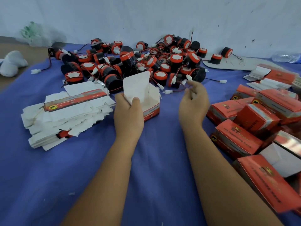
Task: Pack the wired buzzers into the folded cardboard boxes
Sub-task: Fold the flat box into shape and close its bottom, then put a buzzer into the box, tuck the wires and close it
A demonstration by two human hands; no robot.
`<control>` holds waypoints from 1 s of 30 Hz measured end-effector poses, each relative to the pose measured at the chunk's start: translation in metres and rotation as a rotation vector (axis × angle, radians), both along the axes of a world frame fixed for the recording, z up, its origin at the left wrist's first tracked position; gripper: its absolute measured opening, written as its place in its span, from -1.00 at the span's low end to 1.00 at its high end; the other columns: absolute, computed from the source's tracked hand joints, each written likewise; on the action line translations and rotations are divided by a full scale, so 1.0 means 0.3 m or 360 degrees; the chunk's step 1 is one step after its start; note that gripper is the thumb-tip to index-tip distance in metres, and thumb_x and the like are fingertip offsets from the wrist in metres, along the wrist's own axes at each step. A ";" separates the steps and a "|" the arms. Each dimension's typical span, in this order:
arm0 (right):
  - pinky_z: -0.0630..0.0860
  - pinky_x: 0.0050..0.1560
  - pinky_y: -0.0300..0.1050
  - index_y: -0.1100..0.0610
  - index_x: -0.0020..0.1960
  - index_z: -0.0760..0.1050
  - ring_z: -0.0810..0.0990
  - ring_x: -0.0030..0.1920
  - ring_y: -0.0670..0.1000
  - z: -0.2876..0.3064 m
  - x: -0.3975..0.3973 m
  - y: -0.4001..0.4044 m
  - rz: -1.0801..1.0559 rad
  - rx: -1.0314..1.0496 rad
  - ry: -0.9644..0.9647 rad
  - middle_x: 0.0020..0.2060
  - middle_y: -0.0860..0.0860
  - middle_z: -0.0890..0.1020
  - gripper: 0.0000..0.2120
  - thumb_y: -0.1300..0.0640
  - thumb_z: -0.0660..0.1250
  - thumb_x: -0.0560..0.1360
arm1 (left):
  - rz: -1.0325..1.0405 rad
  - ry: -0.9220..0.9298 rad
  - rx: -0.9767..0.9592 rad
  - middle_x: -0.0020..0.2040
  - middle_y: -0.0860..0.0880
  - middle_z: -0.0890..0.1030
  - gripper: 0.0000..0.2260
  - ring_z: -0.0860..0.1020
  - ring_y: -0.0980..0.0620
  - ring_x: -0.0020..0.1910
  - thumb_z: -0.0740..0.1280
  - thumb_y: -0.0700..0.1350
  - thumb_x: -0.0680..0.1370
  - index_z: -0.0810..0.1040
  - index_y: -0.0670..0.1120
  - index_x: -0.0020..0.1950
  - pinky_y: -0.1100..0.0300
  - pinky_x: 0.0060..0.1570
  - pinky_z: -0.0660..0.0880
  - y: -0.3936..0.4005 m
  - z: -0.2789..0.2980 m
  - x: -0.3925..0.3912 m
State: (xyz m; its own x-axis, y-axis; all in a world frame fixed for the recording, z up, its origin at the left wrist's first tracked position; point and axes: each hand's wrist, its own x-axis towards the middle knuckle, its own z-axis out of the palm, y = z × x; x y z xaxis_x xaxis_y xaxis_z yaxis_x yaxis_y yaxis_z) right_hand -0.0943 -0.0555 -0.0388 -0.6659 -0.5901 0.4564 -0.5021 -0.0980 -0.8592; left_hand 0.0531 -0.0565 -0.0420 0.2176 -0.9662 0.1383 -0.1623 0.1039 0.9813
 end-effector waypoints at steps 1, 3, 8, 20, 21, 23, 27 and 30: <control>0.45 0.02 -0.27 0.15 0.24 0.51 0.51 0.01 -0.05 0.008 0.007 0.021 -0.0077 -0.0142 -0.0001 0.10 0.02 0.57 -0.78 0.23 0.19 0.63 | -0.0005 -0.0010 -0.0003 -0.10 0.19 0.50 -0.89 0.46 0.24 -0.14 0.18 -0.10 0.59 0.33 0.06 0.09 0.39 -0.38 0.32 0.000 -0.001 0.001; 0.42 -0.09 -0.34 0.18 0.17 0.51 0.50 -0.10 -0.05 0.013 0.017 0.061 -0.0169 -0.0359 -0.0011 -0.03 -0.01 0.55 -0.81 0.26 0.18 0.62 | -0.0013 -0.0020 -0.0001 -0.10 0.19 0.49 -0.87 0.46 0.23 -0.13 0.18 -0.11 0.58 0.33 0.05 0.10 0.31 -0.33 0.33 0.000 -0.004 0.005; 0.43 0.11 0.15 0.25 0.03 0.57 0.50 0.07 0.13 0.046 0.020 0.137 -0.0422 -0.0424 0.0114 0.05 0.11 0.53 -0.81 0.36 0.26 0.46 | -0.0044 0.0015 0.0000 -0.08 0.21 0.49 -0.83 0.46 0.23 -0.10 0.19 -0.13 0.57 0.32 0.06 0.13 0.27 -0.28 0.34 0.007 -0.004 0.009; 0.06 0.43 0.14 -0.02 0.48 0.29 0.02 0.51 0.24 0.066 0.078 -0.028 0.0126 0.0769 0.0609 0.54 0.22 0.00 -0.48 0.23 0.19 0.54 | -0.0043 -0.0013 -0.0062 -0.03 0.21 0.47 -0.73 0.46 0.11 -0.01 0.24 -0.18 0.53 0.29 0.07 0.15 0.30 -0.25 0.32 0.010 -0.005 0.005; 0.04 0.44 0.17 -0.08 0.49 0.25 0.01 0.51 0.25 0.052 0.058 -0.044 0.0147 0.0873 0.0520 0.55 0.21 -0.03 -0.48 0.15 0.21 0.56 | -0.0048 -0.0016 -0.0058 -0.02 0.20 0.47 -0.72 0.46 0.09 0.00 0.24 -0.19 0.53 0.29 0.08 0.16 0.30 -0.25 0.32 0.008 -0.006 0.005; 0.12 0.42 0.20 -0.13 0.51 0.21 0.14 0.47 0.26 0.023 0.016 -0.068 0.0159 0.1014 0.0407 0.53 0.18 0.08 -0.47 0.05 0.22 0.57 | -0.0062 -0.0016 -0.0050 0.01 0.18 0.48 -0.71 0.47 0.07 0.02 0.24 -0.20 0.52 0.29 0.09 0.16 0.30 -0.24 0.34 0.005 -0.008 0.006; 0.40 0.25 0.18 -0.01 0.34 0.38 0.47 0.20 0.18 -0.007 -0.015 -0.086 0.0037 0.0762 0.0131 0.24 0.06 0.48 -0.56 -0.07 0.36 0.50 | -0.0085 0.0001 -0.0045 0.10 0.11 0.52 -0.69 0.49 0.07 0.05 0.24 -0.19 0.53 0.29 0.11 0.18 0.30 -0.24 0.35 0.001 -0.014 0.003; 0.53 0.00 0.12 0.00 0.12 0.32 0.55 -0.01 0.13 -0.011 -0.014 -0.079 -0.0085 0.0596 0.0071 0.02 0.01 0.53 -0.57 -0.13 0.45 0.43 | -0.0088 0.0004 -0.0049 0.11 0.10 0.53 -0.70 0.49 0.08 0.05 0.25 -0.18 0.53 0.30 0.10 0.18 0.35 -0.25 0.33 -0.001 -0.014 0.002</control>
State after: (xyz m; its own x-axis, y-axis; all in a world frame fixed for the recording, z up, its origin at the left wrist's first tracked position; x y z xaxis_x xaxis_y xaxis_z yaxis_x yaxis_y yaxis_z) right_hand -0.0986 -0.0790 -0.0419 -0.6848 -0.6863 0.2449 -0.5356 0.2461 -0.8078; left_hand 0.0537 -0.0567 -0.0463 0.1641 -0.9721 0.1675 -0.1528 0.1428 0.9779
